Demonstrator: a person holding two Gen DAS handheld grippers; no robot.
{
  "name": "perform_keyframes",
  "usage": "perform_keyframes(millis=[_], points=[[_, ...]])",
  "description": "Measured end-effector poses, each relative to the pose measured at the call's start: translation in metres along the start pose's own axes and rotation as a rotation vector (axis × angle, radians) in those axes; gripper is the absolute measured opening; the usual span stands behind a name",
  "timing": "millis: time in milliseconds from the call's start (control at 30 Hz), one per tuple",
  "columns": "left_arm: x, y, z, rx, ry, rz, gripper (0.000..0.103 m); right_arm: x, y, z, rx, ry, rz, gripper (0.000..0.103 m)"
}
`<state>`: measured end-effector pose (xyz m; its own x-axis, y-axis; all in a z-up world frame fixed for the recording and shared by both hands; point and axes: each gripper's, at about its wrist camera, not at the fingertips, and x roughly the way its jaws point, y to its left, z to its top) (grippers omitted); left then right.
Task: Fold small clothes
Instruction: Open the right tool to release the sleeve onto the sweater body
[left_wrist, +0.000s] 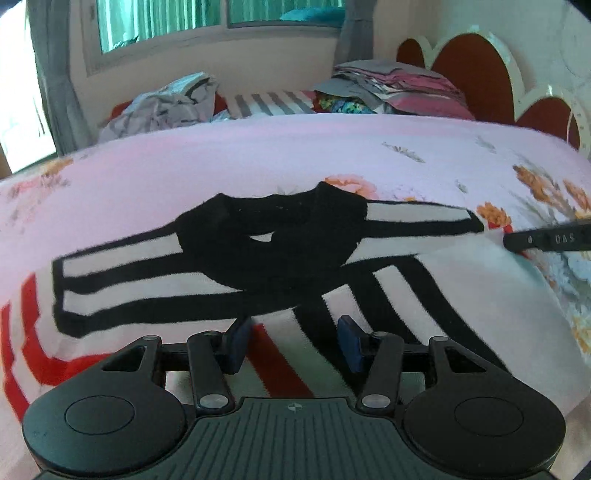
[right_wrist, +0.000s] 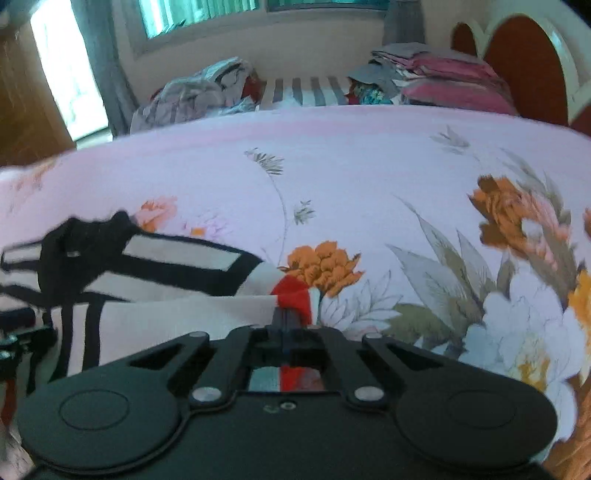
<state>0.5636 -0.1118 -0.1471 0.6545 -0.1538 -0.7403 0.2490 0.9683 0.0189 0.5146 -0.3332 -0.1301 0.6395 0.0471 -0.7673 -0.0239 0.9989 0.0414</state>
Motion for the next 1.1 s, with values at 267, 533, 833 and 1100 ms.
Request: perform_keyframes(millis=[267,533,833,1100], points=[[-0.034,-0.032,-0.028,0.016,-0.003,-0.036,0.051,-0.044,0.029,-0.046,0.019,0.005,0.046,0.012],[-0.06,-0.036,-0.057,0.123,-0.035,0.002,0.053,-0.09,0.058,-0.091,-0.048,-0.031,-0.003,0.013],[-0.082,0.022,-0.07,-0.007,-0.076,-0.001,0.053,-0.095,0.068,-0.097,0.015,0.0,0.018,0.015],[-0.074,0.071,-0.087,-0.036,-0.026,0.047,0.053,-0.084,0.065,-0.095,0.079,0.045,-0.002,0.016]])
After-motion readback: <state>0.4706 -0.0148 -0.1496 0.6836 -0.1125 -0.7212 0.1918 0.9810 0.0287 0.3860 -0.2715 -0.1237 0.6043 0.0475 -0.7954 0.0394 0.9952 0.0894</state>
